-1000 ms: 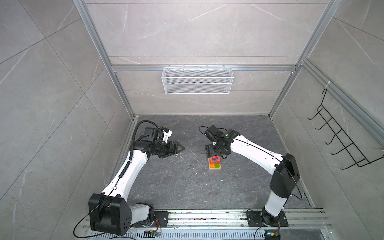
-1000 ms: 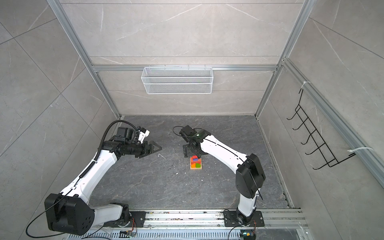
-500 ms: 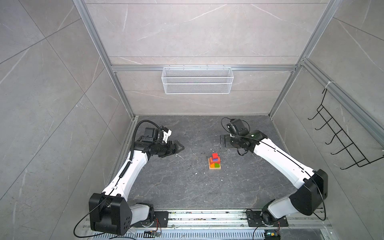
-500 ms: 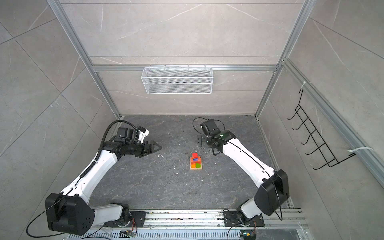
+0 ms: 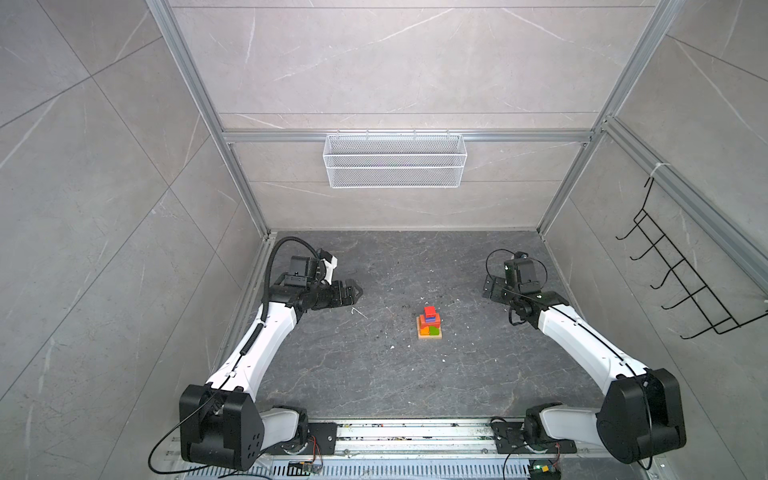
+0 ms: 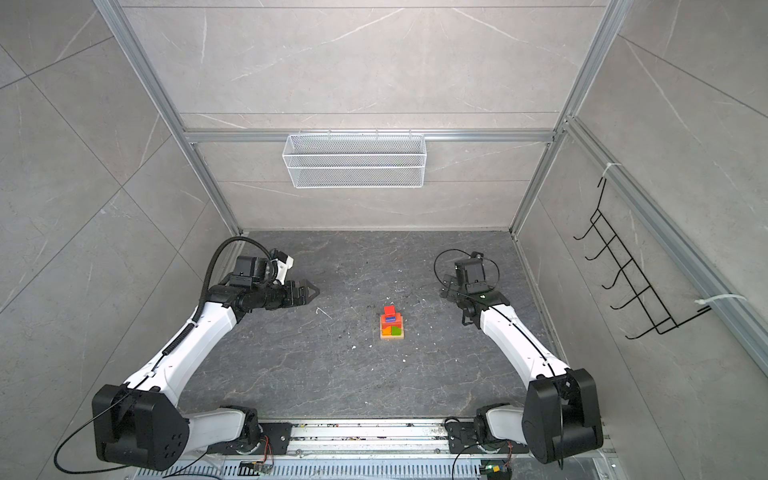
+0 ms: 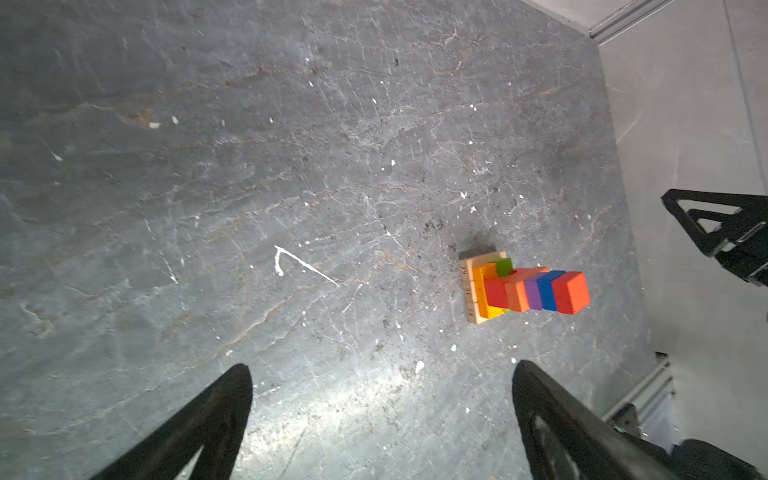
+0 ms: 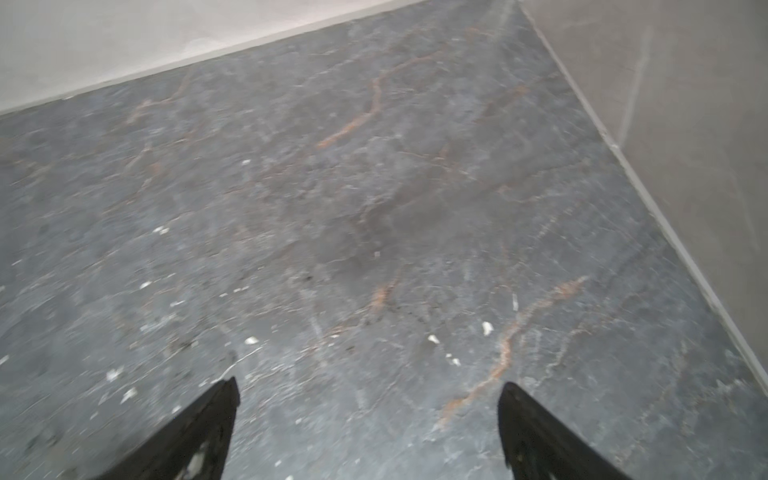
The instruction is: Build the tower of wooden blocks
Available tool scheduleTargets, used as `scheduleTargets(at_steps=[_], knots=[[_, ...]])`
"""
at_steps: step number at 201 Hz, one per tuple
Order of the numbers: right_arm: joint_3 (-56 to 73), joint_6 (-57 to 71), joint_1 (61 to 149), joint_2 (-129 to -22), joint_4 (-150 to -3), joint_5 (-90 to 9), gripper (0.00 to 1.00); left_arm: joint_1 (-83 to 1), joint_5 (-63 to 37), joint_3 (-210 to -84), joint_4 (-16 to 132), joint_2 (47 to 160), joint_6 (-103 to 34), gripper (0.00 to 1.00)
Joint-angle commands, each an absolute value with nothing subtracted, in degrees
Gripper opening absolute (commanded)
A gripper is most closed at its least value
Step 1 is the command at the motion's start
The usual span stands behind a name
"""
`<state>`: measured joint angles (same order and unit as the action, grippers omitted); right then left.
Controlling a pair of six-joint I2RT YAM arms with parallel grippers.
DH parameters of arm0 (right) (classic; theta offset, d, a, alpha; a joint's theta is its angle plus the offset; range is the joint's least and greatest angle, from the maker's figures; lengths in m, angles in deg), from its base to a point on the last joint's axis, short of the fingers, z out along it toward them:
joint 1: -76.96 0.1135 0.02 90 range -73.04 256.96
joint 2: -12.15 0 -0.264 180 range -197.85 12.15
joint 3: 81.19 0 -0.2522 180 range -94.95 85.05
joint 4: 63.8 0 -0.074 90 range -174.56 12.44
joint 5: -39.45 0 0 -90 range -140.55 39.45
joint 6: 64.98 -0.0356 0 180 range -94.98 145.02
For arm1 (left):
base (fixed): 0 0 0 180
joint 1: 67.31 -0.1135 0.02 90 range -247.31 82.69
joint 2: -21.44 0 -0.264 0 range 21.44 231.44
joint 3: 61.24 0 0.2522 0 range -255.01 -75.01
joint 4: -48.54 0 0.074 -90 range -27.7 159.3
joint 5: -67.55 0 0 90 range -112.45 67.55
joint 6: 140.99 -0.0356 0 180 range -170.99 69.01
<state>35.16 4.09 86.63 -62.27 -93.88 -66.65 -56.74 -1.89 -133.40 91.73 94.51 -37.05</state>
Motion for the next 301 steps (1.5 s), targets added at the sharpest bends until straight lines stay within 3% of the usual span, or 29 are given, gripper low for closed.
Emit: scheduleTargets(at_steps=[1, 61, 96, 147, 164, 203, 249, 288, 301], knots=[[40.9, 4.4, 84.6, -59.1, -82.6, -67.2, 1.0, -56.8, -9.2, -131.1, 86.0, 93.3, -43.8, 1.0], [54.0, 7.7, 83.7, -59.6, -63.4, -77.8, 1.0, -63.8, -16.8, -121.9, 67.8, 98.0, -50.7, 0.99], [58.4, 9.9, 83.7, -59.7, -56.5, -79.5, 1.0, -72.1, -11.9, -114.4, 54.4, 100.9, -50.2, 0.99], [64.7, 12.6, 83.8, -61.4, -43.8, -78.8, 0.99, -72.5, -16.2, -104.4, 33.5, 103.3, -50.4, 0.99], [65.3, 13.0, 83.7, -60.8, -43.4, -78.1, 1.0, -72.4, -17.5, -103.7, 32.5, 103.2, -50.3, 1.0], [67.1, 14.0, 83.7, -59.7, -40.4, -76.8, 1.0, -72.4, -20.3, -95.4, 15.2, 105.2, -50.3, 0.99], [69.7, 16.6, 84.2, -60.1, -33.4, -77.3, 0.99, -72.4, -21.7, -96.3, 15.1, 107.5, -49.8, 1.0], [73.7, 18.7, 85.4, -67.0, -16.9, -79.3, 1.0, -71.7, -22.9, -95.9, 14.7, 107.3, -50.3, 1.0], [70.4, 21.4, 86.5, -67.6, -22.6, -76.1, 1.0, -71.7, -22.6, -96.0, 14.7, 107.4, -50.1, 1.0]])
